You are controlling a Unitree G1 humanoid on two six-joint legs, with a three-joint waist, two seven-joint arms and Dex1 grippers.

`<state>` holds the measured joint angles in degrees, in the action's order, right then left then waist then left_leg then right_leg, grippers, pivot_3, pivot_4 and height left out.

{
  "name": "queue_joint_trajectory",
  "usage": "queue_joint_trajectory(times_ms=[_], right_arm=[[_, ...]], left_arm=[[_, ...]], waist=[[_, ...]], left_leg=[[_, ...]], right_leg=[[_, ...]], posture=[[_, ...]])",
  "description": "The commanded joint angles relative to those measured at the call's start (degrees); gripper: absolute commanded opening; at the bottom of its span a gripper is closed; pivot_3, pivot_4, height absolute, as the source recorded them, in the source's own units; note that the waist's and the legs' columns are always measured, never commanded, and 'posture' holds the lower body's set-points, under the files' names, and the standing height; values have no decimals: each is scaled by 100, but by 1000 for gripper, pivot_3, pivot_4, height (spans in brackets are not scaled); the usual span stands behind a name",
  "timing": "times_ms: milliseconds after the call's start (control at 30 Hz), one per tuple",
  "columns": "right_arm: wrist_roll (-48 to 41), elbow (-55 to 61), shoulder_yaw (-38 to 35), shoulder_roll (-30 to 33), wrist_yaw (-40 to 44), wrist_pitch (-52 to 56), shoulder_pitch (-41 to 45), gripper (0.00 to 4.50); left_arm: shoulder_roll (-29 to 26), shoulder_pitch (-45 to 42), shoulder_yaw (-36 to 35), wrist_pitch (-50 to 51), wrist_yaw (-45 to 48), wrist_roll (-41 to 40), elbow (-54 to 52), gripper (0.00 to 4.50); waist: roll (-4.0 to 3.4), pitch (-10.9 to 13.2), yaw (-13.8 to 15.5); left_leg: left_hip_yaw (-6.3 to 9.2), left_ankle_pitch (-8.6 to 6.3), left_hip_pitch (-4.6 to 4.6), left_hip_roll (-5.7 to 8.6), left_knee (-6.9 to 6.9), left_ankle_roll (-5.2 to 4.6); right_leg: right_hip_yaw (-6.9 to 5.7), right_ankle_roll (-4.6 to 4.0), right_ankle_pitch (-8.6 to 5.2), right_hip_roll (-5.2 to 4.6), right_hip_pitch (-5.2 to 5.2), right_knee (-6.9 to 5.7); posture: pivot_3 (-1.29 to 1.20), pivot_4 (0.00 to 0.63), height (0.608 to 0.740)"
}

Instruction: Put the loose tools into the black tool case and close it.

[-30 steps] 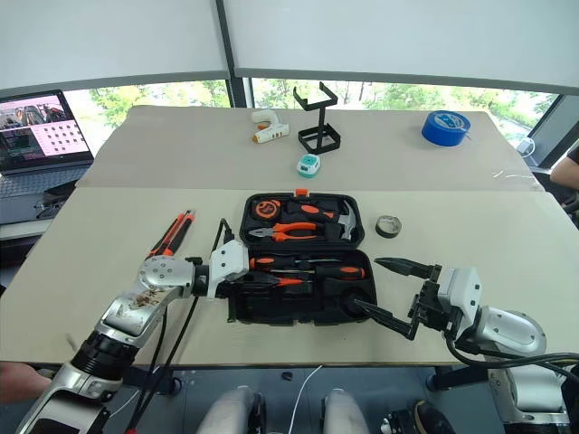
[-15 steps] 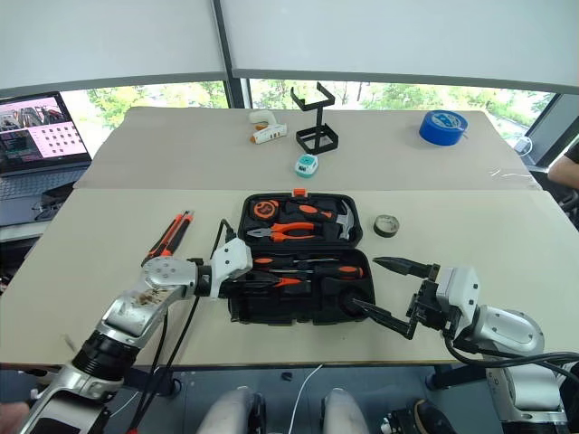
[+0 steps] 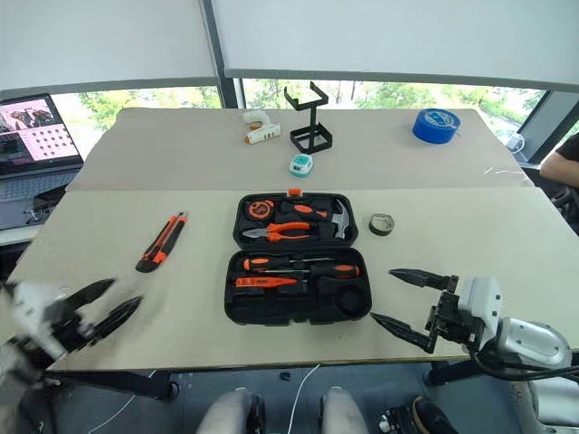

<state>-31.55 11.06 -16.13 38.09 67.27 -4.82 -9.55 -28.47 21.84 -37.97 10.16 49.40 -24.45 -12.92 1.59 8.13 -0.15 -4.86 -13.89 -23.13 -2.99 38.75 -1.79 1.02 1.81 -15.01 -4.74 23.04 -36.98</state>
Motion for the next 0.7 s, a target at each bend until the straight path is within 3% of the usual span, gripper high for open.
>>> queue_joint_trajectory(times_ms=[33, 167, 267, 467, 567, 700], right_arm=[[60, -187, -33, -226, 113, -577, 7, 4500], [-98, -262, 31, -345, 255, -525, 27, 4500], [-516, -82, 163, -388, 279, -86, 255, 4500], [-657, 608, 461, -961, -435, 83, 680, 4500], [-507, 604, 539, -1122, -629, 19, 782, 4500], [-402, 509, 582, -1133, -601, -84, 786, 4500]], left_arm=[[197, 410, -674, -266, -538, -35, -73, 4490], [212, 775, -704, -177, -595, -156, -175, 4490], [173, 591, -521, 317, -844, -581, -558, 4490], [-170, -1038, 564, 2197, -2265, -753, -1215, 4490], [-257, -2025, 1158, 2832, -2867, -417, -766, 4490], [-389, -3202, 1999, 2924, -2883, 68, 273, 4490]], waist=[[6, -1, 75], [11, -3, 109], [14, -4, 99], [14, -4, 120], [19, -8, 82], [21, -6, 51]], left_leg=[[0, 0, 0, 2, 2, 0], [-4, -1, 5, 9, 2, 0], [-13, -2, 0, 12, 2, -1], [-3, 1, -2, 13, 2, 0], [-3, 2, -1, 17, 2, 1], [-5, 2, -3, 30, 0, 0]], right_leg=[[-4, -1, -1, -4, 1, 3], [-17, -32, -19, -32, 6, 19], [-17, -34, -20, -42, 3, 18], [-21, 3, 4, -36, -2, -6], [-19, 6, 6, -32, -4, -10], [-16, 8, 7, -23, -1, -8]], posture=[[0, 150, 740], [0, 150, 740], [0, 150, 740], [0, 150, 740], [0, 150, 740], [0, 150, 740]])
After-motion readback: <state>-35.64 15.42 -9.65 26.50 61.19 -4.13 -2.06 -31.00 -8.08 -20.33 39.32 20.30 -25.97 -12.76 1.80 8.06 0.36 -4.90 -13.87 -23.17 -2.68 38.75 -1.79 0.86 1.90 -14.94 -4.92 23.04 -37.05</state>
